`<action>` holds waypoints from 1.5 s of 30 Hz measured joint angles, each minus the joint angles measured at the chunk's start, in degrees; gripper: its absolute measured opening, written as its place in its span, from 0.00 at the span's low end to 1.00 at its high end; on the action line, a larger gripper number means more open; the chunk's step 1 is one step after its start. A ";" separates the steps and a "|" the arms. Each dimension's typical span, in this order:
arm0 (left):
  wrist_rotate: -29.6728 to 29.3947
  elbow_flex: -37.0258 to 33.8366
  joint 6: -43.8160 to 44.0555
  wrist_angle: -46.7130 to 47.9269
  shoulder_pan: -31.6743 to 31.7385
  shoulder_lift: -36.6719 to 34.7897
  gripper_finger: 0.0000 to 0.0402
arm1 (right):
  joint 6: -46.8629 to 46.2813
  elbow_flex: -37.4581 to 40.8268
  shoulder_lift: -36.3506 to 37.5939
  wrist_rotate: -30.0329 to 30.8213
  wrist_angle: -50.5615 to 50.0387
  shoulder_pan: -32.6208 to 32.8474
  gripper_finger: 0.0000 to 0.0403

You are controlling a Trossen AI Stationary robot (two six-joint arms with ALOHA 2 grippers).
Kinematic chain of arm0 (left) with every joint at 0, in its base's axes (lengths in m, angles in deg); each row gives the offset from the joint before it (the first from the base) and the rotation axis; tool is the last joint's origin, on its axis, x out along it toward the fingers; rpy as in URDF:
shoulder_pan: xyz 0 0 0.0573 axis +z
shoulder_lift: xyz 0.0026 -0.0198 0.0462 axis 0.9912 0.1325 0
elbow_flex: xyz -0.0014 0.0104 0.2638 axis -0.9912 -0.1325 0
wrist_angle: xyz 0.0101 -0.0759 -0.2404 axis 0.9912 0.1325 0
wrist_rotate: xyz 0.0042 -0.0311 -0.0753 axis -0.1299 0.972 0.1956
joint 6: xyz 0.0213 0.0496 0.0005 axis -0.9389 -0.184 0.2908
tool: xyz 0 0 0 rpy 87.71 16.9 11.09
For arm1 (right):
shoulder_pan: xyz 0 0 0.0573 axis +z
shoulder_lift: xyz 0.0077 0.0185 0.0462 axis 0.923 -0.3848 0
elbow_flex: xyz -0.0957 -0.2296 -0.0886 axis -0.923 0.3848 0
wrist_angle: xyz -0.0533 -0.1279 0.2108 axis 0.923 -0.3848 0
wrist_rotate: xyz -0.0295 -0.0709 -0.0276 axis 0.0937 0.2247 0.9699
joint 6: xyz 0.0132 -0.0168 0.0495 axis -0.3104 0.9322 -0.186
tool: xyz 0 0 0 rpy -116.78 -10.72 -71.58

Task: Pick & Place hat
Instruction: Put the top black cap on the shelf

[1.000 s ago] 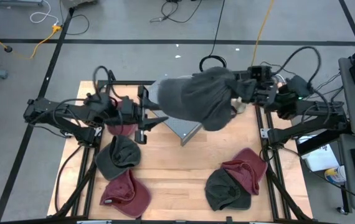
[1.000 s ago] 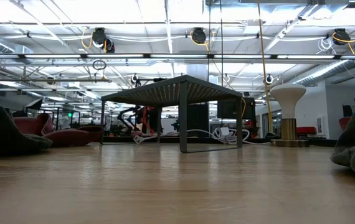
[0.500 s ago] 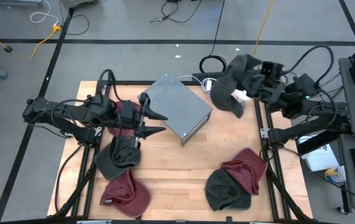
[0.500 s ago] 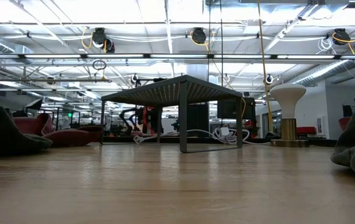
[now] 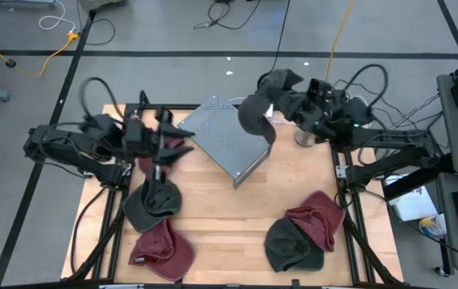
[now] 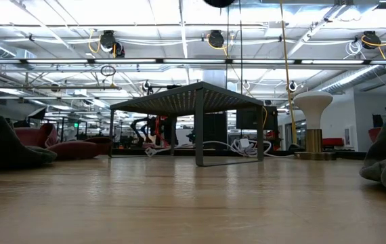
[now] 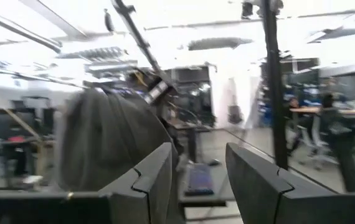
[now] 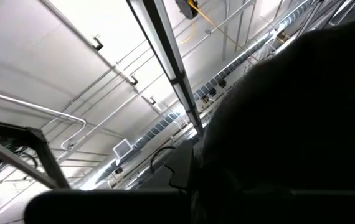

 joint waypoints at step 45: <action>-2.87 -0.04 -2.25 9.43 0.13 -9.14 0.39 | -9.01 -18.80 -44.08 -3.07 16.74 -14.33 0.05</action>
